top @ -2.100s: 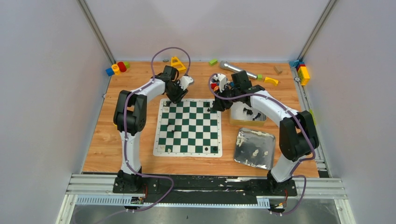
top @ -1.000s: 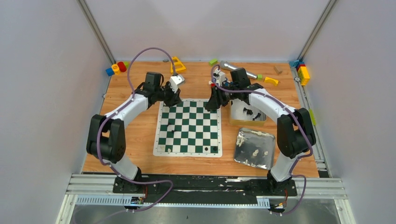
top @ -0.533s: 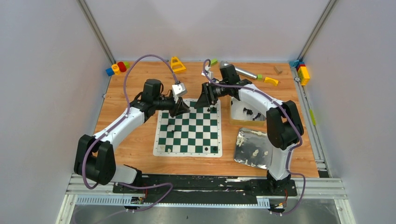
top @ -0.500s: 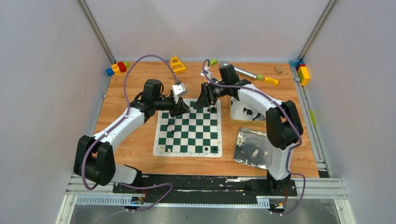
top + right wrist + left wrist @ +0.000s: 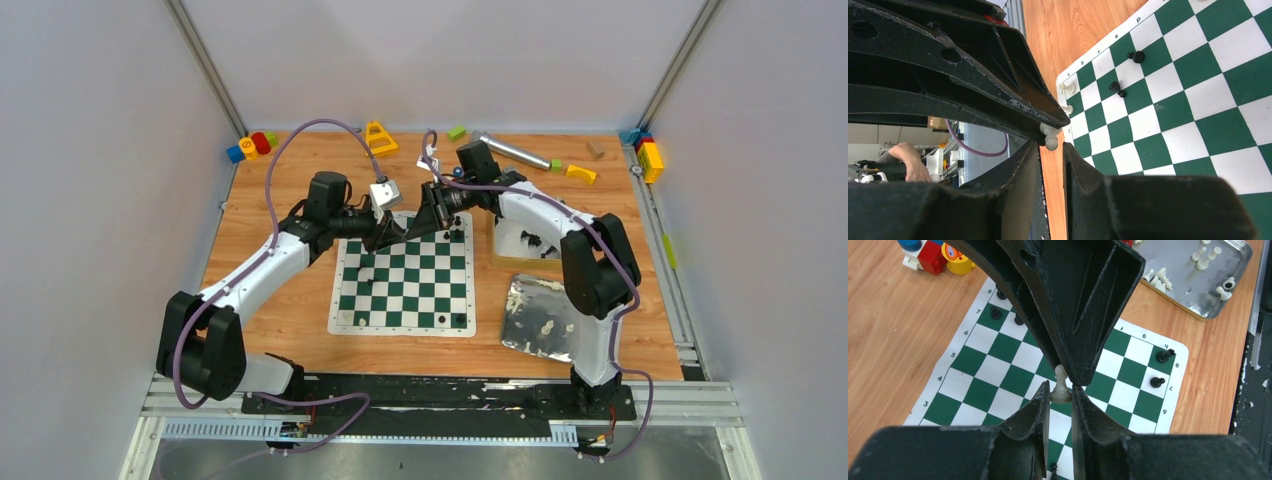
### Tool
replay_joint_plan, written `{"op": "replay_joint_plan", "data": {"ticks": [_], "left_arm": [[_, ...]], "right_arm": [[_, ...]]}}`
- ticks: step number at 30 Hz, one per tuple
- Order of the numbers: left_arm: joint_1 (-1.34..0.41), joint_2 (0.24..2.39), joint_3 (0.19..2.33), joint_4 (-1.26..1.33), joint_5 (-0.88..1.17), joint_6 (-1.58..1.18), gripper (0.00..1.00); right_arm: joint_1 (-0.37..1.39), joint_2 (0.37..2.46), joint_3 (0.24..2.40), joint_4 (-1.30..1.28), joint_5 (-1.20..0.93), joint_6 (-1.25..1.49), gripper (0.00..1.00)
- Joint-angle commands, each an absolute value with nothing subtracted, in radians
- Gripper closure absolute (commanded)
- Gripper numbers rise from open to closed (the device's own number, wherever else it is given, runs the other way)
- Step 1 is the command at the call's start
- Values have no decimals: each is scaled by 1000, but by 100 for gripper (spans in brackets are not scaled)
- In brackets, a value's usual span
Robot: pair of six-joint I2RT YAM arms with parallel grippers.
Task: Set up the chess pieces on the board
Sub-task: Place the chess piece on the chessboard.
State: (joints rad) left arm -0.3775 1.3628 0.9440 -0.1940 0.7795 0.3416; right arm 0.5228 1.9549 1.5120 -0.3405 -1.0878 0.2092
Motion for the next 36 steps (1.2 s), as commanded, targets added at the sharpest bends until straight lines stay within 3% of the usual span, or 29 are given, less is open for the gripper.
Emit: {"op": "replay_joint_plan", "data": {"ticks": [1, 7, 29, 33, 36], "left_arm": [[-384, 1340, 942, -169, 782, 348, 85], [-383, 1341, 936, -168, 782, 353, 85], [-387, 1335, 922, -157, 774, 360, 84], [-387, 1333, 921, -159, 773, 362, 84], [-386, 1334, 919, -158, 765, 364, 82]], "right_arm": [[528, 1964, 1550, -304, -1128, 220, 76], [529, 1978, 1567, -301, -1129, 224, 79], [536, 2013, 1578, -301, -1141, 232, 77], [538, 2017, 1583, -302, -1147, 233, 82], [539, 2015, 1586, -302, -1153, 233, 92]]}}
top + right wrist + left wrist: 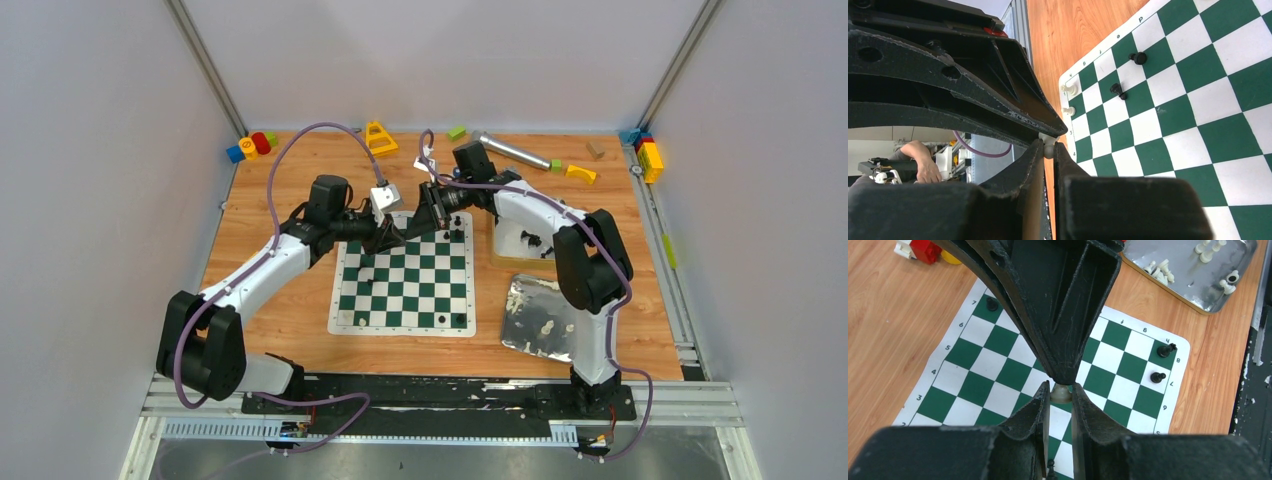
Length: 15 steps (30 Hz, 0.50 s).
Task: Set up the chess pieces on the board
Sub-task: Place the chess piece on the chessboard.
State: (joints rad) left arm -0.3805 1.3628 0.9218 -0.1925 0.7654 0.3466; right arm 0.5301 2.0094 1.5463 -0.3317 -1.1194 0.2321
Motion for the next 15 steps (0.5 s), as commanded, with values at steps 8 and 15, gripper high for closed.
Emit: {"op": "replay_joint_plan", "data": {"ticks": [8, 15], "left_arm": [[-386, 1319, 930, -231, 622, 397, 55], [-269, 1214, 878, -325, 489, 399, 20]], "right_arm": [[533, 1991, 1647, -378, -1004, 145, 100], [553, 2027, 1777, -463, -773, 43, 100]]}}
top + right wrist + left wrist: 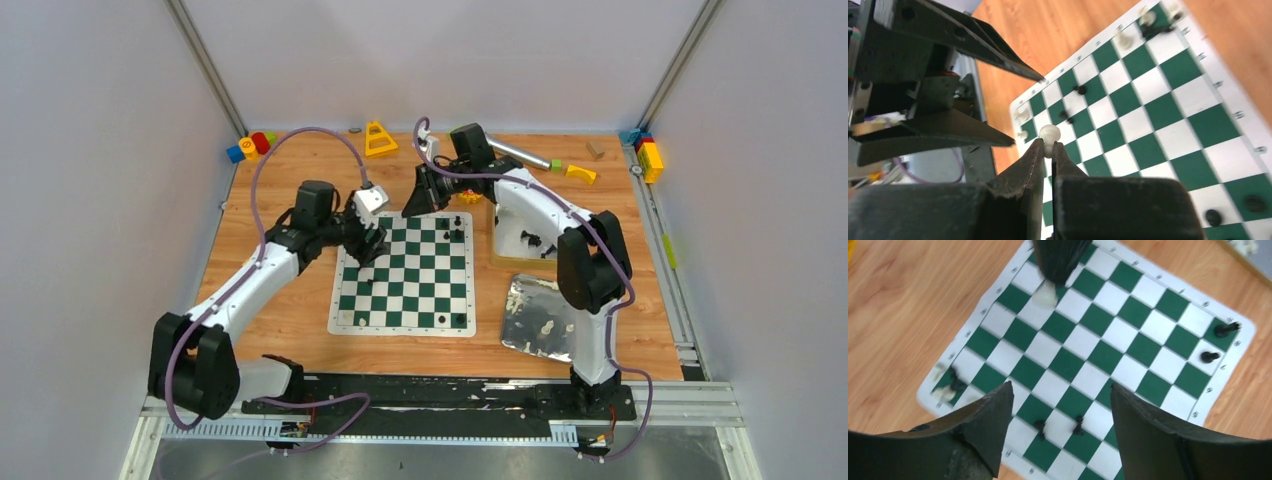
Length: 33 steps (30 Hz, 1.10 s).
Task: Set up the chess pieces on the board
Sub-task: Place the chess piece on the chessboard.
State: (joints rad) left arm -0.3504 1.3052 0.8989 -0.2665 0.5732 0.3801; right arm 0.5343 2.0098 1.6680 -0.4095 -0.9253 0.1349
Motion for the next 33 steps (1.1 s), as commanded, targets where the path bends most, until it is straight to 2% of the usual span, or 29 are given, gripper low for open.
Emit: {"op": "replay_joint_plan", "data": {"ticks": [1, 5, 13, 20, 33], "left_arm": [[-229, 1195, 871, -352, 480, 402, 18], [-120, 1134, 853, -424, 373, 413, 11], [68, 1051, 814, -492, 136, 380, 7], [233, 1132, 885, -531, 126, 281, 7], [337, 1244, 965, -558, 140, 251, 7]], "right_arm": [[562, 2040, 1803, -484, -746, 23, 100], [619, 2100, 1903, -557, -615, -59, 100], [781, 2118, 1905, -607, -425, -199, 100], [947, 2137, 1875, -638, -247, -335, 100], [1071, 2268, 1970, -719, -87, -469, 100]]}}
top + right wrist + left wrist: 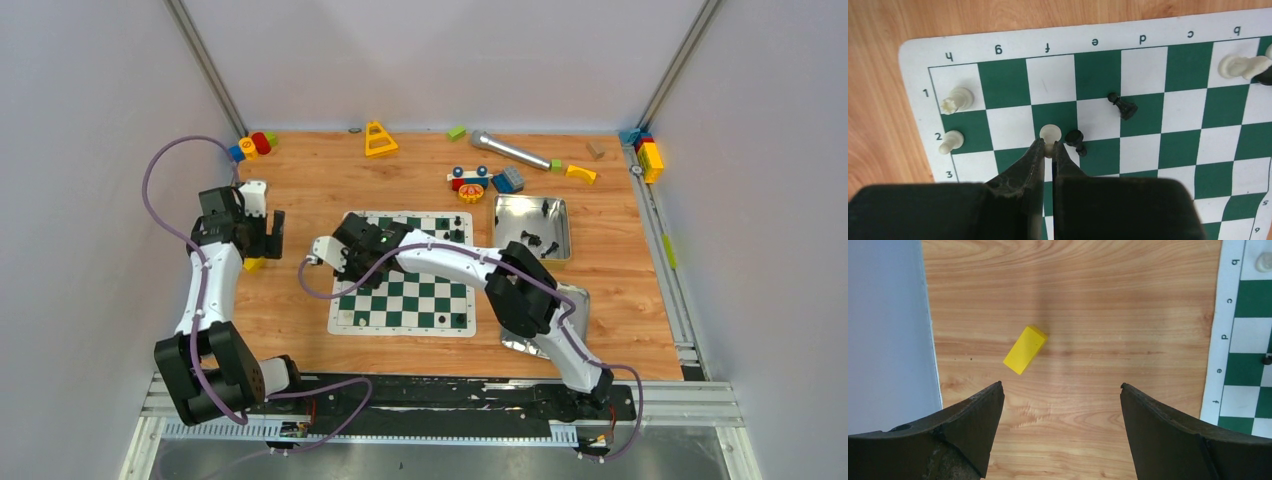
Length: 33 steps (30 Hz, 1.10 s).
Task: Set up the chess pieces on the board
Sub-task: Place the chess piece on the chessboard.
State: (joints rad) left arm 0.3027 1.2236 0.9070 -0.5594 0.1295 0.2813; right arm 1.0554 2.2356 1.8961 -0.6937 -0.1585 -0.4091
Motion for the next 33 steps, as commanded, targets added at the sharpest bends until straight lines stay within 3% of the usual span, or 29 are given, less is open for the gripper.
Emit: {"op": "replay_joint_plan", "data": {"ticks": [1, 33], "left_arm": [[339, 1246, 966, -558, 146, 252, 7], [348, 1244, 951, -535, 162, 255, 7]], "right_arm": [[1076, 2278, 1976, -726, -80, -477, 100], [1136, 2300, 1989, -808, -111, -508, 99]]}}
